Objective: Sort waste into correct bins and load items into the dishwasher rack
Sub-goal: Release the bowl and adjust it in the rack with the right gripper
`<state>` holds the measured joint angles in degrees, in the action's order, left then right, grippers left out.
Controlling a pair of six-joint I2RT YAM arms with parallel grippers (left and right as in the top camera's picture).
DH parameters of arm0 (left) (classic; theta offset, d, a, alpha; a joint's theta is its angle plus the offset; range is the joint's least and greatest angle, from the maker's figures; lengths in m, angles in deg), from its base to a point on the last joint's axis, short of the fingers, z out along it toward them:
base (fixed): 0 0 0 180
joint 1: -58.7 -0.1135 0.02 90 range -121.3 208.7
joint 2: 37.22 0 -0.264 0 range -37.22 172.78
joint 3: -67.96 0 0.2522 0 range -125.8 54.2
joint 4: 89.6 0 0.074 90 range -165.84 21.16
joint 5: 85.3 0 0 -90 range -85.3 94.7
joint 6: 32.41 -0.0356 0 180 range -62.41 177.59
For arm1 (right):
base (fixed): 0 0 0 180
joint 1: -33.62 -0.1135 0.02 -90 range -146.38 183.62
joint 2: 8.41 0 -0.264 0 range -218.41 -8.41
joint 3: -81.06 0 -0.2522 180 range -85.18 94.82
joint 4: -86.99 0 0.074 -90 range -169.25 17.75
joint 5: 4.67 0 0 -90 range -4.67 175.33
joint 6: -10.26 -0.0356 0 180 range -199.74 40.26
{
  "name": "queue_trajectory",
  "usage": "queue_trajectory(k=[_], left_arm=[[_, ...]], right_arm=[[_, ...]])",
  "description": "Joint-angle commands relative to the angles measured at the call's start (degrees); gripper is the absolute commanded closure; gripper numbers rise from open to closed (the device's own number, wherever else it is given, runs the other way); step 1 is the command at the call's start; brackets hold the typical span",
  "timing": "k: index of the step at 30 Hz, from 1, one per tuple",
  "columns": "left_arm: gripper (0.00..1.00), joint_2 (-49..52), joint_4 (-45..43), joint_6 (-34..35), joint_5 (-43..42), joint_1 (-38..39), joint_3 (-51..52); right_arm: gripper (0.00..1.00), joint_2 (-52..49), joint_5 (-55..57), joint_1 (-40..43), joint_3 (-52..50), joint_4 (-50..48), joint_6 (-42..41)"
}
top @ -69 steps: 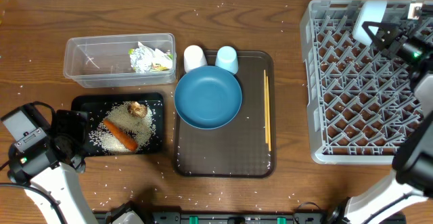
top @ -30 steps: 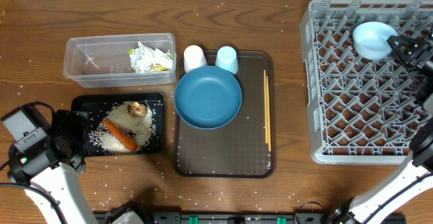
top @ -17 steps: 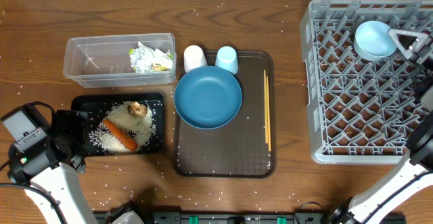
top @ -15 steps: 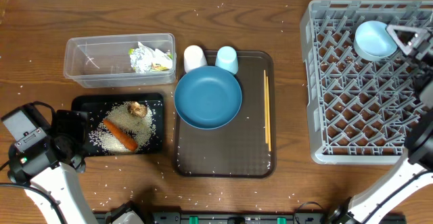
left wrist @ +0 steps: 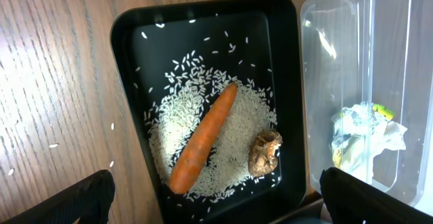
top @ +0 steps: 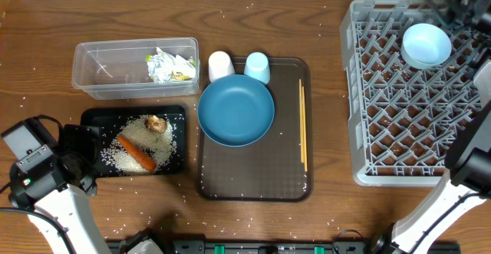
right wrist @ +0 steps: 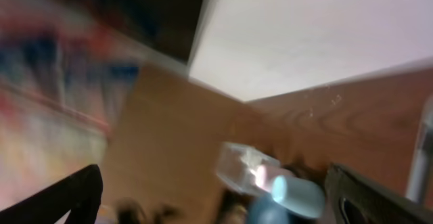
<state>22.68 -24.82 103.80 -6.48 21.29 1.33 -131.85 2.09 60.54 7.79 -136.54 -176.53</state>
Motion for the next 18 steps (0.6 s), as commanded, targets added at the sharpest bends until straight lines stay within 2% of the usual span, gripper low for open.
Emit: queue_trajectory(k=[1,5,8,9,13,16,18], left_arm=[[0.02,-0.04,0.13,-0.76,0.94,-0.17,-0.66],[0.02,-0.04,0.13,-0.76,0.94,-0.17,-0.66],[0.02,-0.04,0.13,-0.76,0.94,-0.20,-0.66],[0.02,-0.04,0.13,-0.76,0.94,-0.20,-0.66],[0.02,-0.04,0.13,-0.76,0.94,-0.20,-0.66],[0.02,-0.04,0.13,-0.76,0.94,-0.20,-0.66],[0.02,-0.04,0.13,-0.76,0.94,-0.20,-0.66]], right_arm=[[0.01,0.44,9.97,-0.17,0.52,11.26,2.32],[0.01,0.44,16.85,-0.22,0.52,14.60,-2.29],[0.01,0.44,21.51,-0.22,0.52,21.14,2.10],[0.01,0.44,22.27,-0.20,0.52,25.22,5.20],[0.01,0.98,22.16,-0.22,0.63,36.85,28.26],[0.01,4.04,23.98,0.37,0.63,47.34,39.04],[0.01,7.82,29.03,1.03,0.63,54.60,47.54]])
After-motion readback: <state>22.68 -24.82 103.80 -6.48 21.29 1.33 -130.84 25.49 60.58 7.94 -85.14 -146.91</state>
